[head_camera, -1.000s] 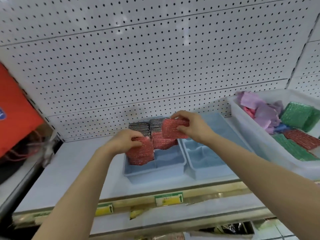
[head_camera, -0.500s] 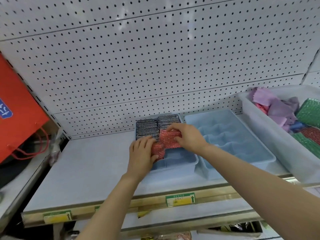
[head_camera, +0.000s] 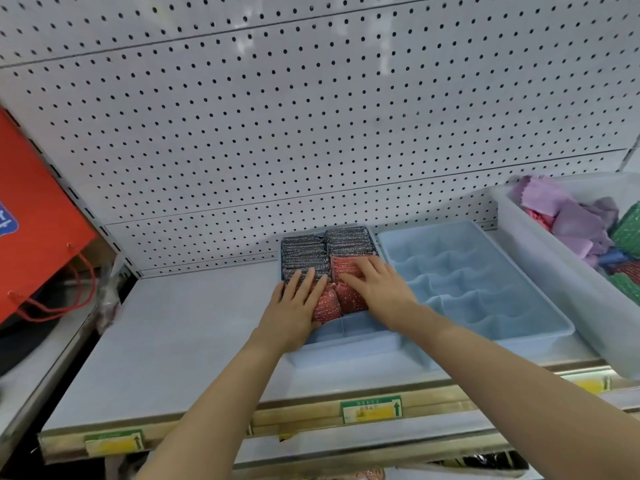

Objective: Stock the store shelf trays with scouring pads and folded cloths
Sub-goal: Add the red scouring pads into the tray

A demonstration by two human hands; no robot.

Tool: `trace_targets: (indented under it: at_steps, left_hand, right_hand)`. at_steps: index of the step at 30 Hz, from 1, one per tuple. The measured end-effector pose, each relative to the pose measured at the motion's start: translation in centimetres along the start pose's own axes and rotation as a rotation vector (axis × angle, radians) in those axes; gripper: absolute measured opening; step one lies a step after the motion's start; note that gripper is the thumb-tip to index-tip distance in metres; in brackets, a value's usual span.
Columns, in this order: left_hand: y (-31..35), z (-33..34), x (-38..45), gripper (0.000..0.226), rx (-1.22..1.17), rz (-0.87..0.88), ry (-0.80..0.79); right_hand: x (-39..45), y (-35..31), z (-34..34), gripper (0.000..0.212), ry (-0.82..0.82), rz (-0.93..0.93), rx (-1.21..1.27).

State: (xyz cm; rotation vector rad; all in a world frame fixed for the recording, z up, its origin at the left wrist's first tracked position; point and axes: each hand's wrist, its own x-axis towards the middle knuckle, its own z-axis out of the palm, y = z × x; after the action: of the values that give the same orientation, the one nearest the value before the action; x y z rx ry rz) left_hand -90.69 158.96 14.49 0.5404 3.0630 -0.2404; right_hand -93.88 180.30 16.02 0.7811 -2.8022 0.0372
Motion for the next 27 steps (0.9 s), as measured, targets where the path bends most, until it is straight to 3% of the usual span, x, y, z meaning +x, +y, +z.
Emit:
trace_targets:
  at_steps: [2,11,15,18,23,27]
  left_hand:
    - [-0.2,0.2,0.0,0.080,0.014,0.005,-0.004]
    - [0.8,-0.2,1.0,0.076,0.066,-0.066,0.015]
    - [1.3,-1.4,0.8,0.092,0.040,-0.101,-0.094]
    - [1.9,-4.5,1.7,0.097,-0.133,-0.127,-0.262]
    - [8.4,-11.7,5.1,0.075,-0.230,0.046,0.046]
    - [16.0,-13.8,9.0,0.069,-0.198,0.251,0.087]
  right_hand:
    - [0.1,0.3,1.1,0.076,0.015,0.000,-0.048]
    - [0.7,-0.6,3.1,0.078,-0.118,0.033,-0.084]
    - [0.5,-1.1,1.5,0.074,-0.089,0.124,0.116]
    - [-1.0,0.4,-1.5,0.069,0.072,0.227,0.244]
    - [-5.2,6.9,-6.5,0.067,0.220,0.432,0.201]
    - [-10.0,13.6,-8.9,0.069,0.239,0.581,0.152]
